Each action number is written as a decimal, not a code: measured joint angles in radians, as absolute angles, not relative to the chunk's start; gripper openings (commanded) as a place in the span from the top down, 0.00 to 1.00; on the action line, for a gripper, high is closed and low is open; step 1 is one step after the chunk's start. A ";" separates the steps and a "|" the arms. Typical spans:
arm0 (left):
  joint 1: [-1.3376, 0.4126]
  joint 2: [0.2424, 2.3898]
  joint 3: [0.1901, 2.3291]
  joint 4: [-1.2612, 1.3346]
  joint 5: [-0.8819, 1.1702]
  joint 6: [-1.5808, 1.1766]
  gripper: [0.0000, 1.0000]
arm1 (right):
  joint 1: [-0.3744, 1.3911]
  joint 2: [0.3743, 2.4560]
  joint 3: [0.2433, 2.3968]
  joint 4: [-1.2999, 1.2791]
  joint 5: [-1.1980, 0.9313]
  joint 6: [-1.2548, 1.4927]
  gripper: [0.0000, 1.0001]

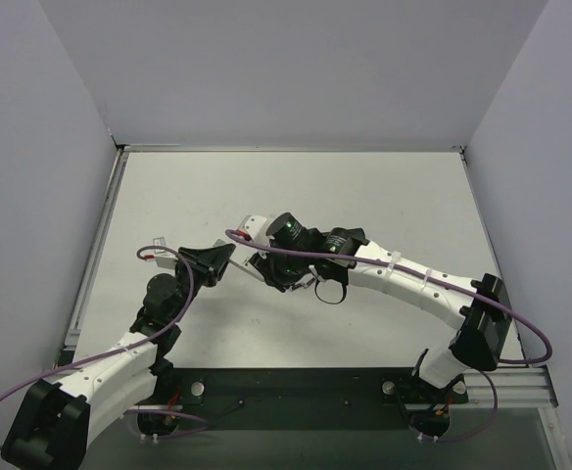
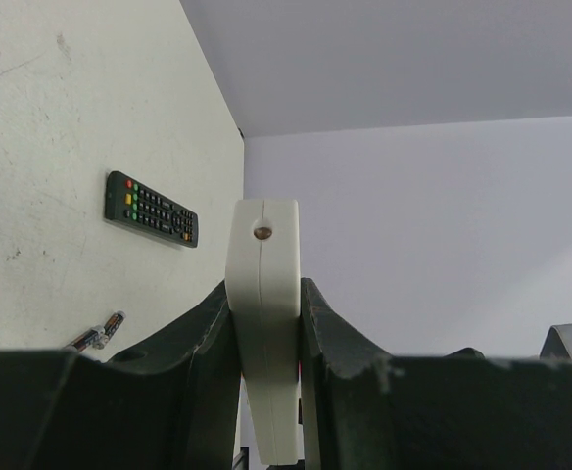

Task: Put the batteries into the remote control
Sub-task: Remove the battery cover from the remote control, then place the battery cover at the center of the board.

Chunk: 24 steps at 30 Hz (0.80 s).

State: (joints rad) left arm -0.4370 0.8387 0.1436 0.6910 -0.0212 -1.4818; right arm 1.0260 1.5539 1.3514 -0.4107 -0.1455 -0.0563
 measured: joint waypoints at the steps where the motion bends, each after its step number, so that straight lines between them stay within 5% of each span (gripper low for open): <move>1: -0.437 0.839 0.144 0.691 -0.020 -1.482 1.00 | 1.028 1.554 1.351 -0.412 -0.144 -0.055 0.89; 11: -0.432 0.839 0.144 0.691 -0.021 -1.461 1.00 | 1.035 1.536 1.326 -0.417 -0.130 -0.052 0.97; 24: -0.356 0.846 0.140 0.662 0.016 -1.343 1.00 | 1.023 1.305 1.037 -0.430 0.077 0.155 1.00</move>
State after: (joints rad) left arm -0.3557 0.8455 0.1398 0.6621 0.0162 -1.3434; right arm 1.0229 1.3052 1.0367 -0.4301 0.0769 0.1547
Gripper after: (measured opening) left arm 0.333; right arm 0.271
